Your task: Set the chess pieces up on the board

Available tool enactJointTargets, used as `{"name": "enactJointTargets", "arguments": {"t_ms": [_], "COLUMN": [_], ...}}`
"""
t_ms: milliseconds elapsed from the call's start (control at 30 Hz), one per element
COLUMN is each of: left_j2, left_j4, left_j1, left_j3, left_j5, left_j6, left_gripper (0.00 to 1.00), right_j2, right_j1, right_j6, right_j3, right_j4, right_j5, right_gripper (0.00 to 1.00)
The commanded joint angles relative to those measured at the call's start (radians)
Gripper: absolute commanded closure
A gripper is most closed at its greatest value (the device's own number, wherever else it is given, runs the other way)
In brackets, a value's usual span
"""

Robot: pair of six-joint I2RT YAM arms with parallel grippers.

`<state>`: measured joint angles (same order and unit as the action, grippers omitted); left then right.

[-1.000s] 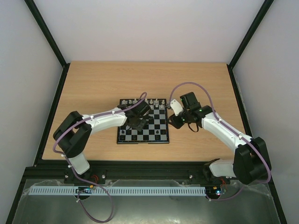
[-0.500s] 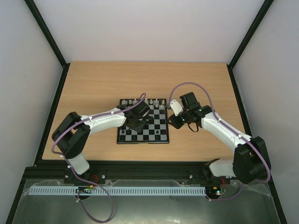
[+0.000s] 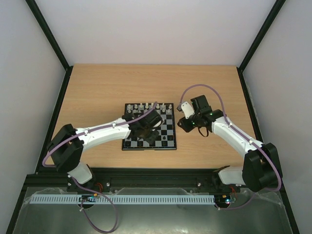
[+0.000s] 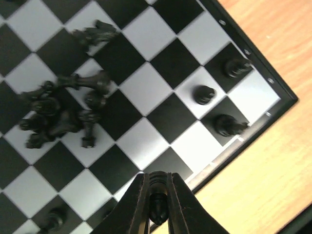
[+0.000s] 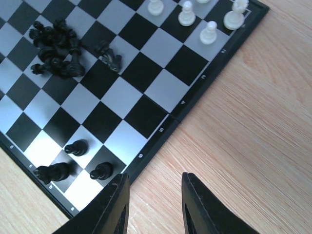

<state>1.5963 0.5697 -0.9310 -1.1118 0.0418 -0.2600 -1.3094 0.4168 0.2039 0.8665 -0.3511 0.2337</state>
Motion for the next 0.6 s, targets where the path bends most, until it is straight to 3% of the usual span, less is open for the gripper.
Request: {"name": "enactJointTargets", "arguments": {"t_ms": [0, 567], "left_j2": [0.026, 0.135], "left_j4": [0.018, -0.057], "left_j1": [-0.052, -0.093], "left_j3": [-0.027, -0.047], "left_j5": [-0.037, -0.043], "left_j6": [-0.012, -0.01], "left_gripper": [0.93, 0.93], "right_j2": [-0.01, -0.011], "right_j1": [-0.024, -0.032], "right_j6": [-0.027, -0.02], "right_j3": [0.002, -0.006], "right_j4": [0.006, 0.007], "right_j5": [-0.022, -0.024], "right_gripper": [0.68, 0.68]}}
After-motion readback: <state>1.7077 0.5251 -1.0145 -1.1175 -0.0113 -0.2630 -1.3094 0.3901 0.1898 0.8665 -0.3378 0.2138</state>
